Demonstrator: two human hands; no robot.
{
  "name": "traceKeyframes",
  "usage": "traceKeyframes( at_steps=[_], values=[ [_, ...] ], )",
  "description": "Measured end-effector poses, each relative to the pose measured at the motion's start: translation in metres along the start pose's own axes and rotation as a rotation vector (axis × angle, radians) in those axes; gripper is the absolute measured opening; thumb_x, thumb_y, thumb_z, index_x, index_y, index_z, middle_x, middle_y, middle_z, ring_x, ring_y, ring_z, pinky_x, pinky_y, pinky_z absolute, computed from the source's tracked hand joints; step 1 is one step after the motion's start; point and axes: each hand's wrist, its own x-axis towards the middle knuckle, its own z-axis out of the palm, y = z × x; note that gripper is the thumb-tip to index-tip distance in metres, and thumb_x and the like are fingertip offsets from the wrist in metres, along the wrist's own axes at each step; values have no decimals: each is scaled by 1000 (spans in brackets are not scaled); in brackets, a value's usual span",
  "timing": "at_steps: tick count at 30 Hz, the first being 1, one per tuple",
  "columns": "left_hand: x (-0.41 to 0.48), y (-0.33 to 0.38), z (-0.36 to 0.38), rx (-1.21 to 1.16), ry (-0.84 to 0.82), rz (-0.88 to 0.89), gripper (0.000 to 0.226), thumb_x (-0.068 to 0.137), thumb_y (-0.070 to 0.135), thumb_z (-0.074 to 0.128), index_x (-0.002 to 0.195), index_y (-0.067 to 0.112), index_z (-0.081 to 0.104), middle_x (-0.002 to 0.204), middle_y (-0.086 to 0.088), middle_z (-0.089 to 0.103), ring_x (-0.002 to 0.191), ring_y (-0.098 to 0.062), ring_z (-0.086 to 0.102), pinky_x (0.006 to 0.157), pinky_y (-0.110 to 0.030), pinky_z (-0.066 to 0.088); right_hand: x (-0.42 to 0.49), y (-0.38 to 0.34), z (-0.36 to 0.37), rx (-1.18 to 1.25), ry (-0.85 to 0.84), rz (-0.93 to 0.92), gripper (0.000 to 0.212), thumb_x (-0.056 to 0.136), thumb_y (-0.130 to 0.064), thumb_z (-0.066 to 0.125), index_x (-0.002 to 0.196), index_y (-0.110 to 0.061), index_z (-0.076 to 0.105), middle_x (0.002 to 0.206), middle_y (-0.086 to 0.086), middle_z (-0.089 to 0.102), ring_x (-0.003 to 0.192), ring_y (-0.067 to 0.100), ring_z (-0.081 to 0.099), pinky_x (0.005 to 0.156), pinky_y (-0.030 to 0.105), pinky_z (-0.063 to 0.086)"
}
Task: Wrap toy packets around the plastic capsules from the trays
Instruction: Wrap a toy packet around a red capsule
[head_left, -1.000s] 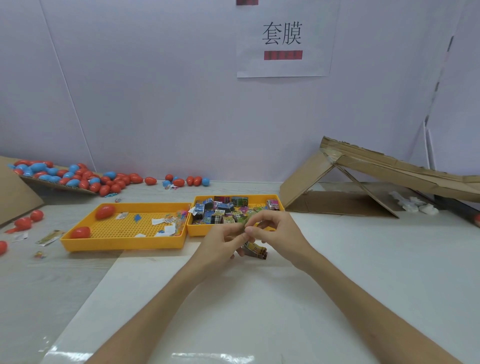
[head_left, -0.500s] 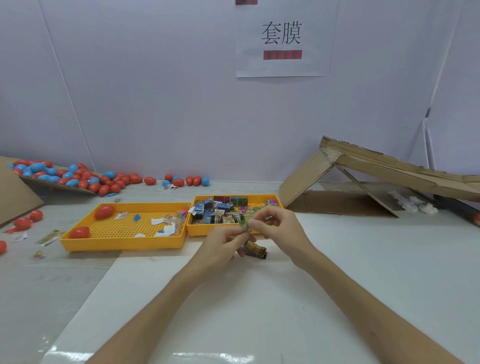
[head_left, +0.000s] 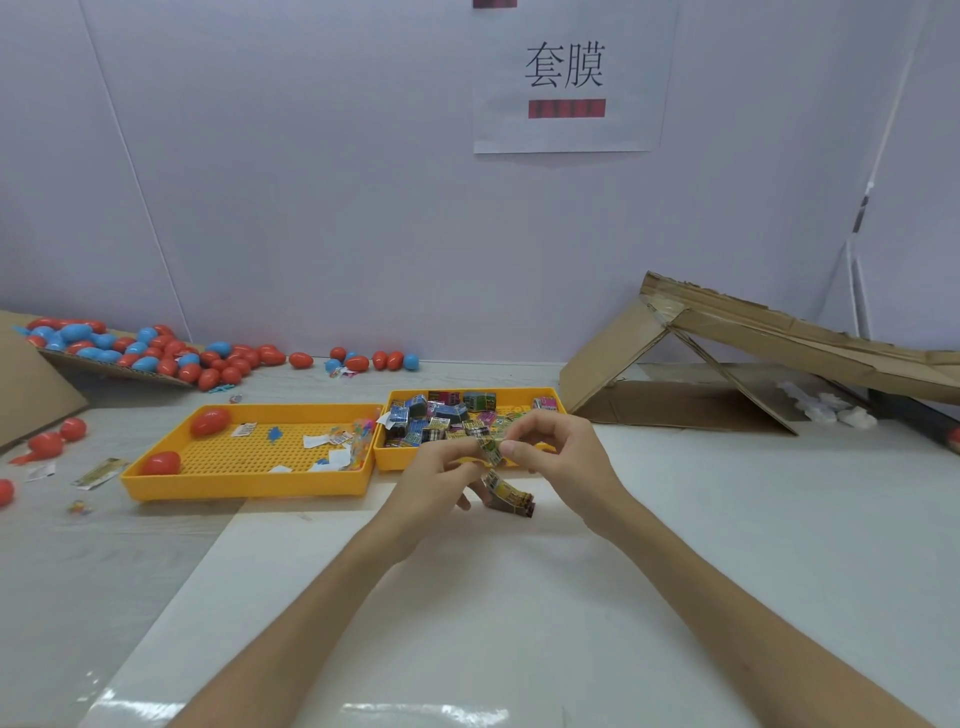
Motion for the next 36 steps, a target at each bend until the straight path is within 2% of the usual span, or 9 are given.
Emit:
traceKeyframes(
  at_steps=[4, 8, 13, 17, 20, 22, 26, 30, 36],
  values=[
    [0, 0, 0, -31, 29, 22, 36, 97, 0, 50, 97, 24, 76, 89, 6, 72, 71, -12, 69, 58, -23, 50, 0, -2, -1, 36, 13, -16, 18, 86, -5, 75, 76, -19, 71, 84, -1, 71, 79, 11, 63, 73, 28, 51],
    [0, -1, -1, 66, 92, 80, 32, 94, -3, 52, 91, 18, 77, 87, 8, 70, 66, -8, 67, 58, -21, 48, 0, -2, 0, 95, -18, -9, 18, 89, -4, 72, 78, -17, 68, 73, -5, 67, 61, 8, 57, 59, 21, 46],
    [-3, 9, -20, -107, 354, 86, 34, 75, 5, 54, 67, 26, 79, 78, 5, 76, 71, -7, 63, 57, -19, 49, 1, -2, 0, 146, -12, 11, 16, 93, -2, 67, 81, -12, 64, 65, -5, 61, 52, 11, 48, 54, 20, 43],
    [2, 3, -63, 446, 690, 43, 23, 86, 16, 61, 84, 34, 75, 94, 6, 73, 84, -15, 65, 67, -31, 51, 3, 0, -5, 178, 24, 43, 14, 95, -1, 65, 83, -8, 62, 60, -4, 62, 51, 13, 52, 56, 24, 45],
    [8, -4, -106, 879, 619, -205, 28, 89, 25, 63, 116, 31, 70, 129, -8, 61, 117, -30, 55, 93, -45, 48, 4, 0, -5, 164, 23, 56, 12, 95, -3, 65, 85, -7, 61, 61, -3, 65, 52, 14, 55, 57, 27, 46],
    [5, -10, -139, 1077, 636, -335, 40, 87, 26, 67, 126, 29, 65, 135, -13, 54, 125, -35, 47, 99, -49, 40, 4, 0, -4, 154, 8, 54, 12, 95, -4, 65, 85, -9, 61, 61, -5, 65, 52, 13, 55, 56, 25, 47],
    [-12, -36, -197, 1118, 626, -572, 40, 85, 14, 70, 124, 22, 67, 121, -18, 59, 114, -39, 53, 92, -48, 48, 4, 1, -3, 148, 5, 56, 14, 96, -5, 65, 83, -11, 61, 59, -9, 63, 51, 12, 54, 56, 25, 47],
    [-18, -51, -212, 1004, 659, -523, 24, 82, 3, 67, 99, 18, 75, 102, -16, 67, 96, -38, 60, 83, -46, 55, 3, 0, -5, 146, 8, 61, 15, 96, -6, 65, 83, -12, 60, 58, -10, 63, 51, 11, 54, 58, 27, 48],
    [-11, -52, -215, 1269, 675, -536, 39, 82, 17, 74, 120, 24, 69, 114, -17, 58, 111, -39, 51, 88, -46, 49, 3, -2, -5, 147, 6, 72, 14, 95, -6, 66, 84, -11, 60, 58, -10, 64, 51, 11, 55, 60, 30, 48]
  ],
)
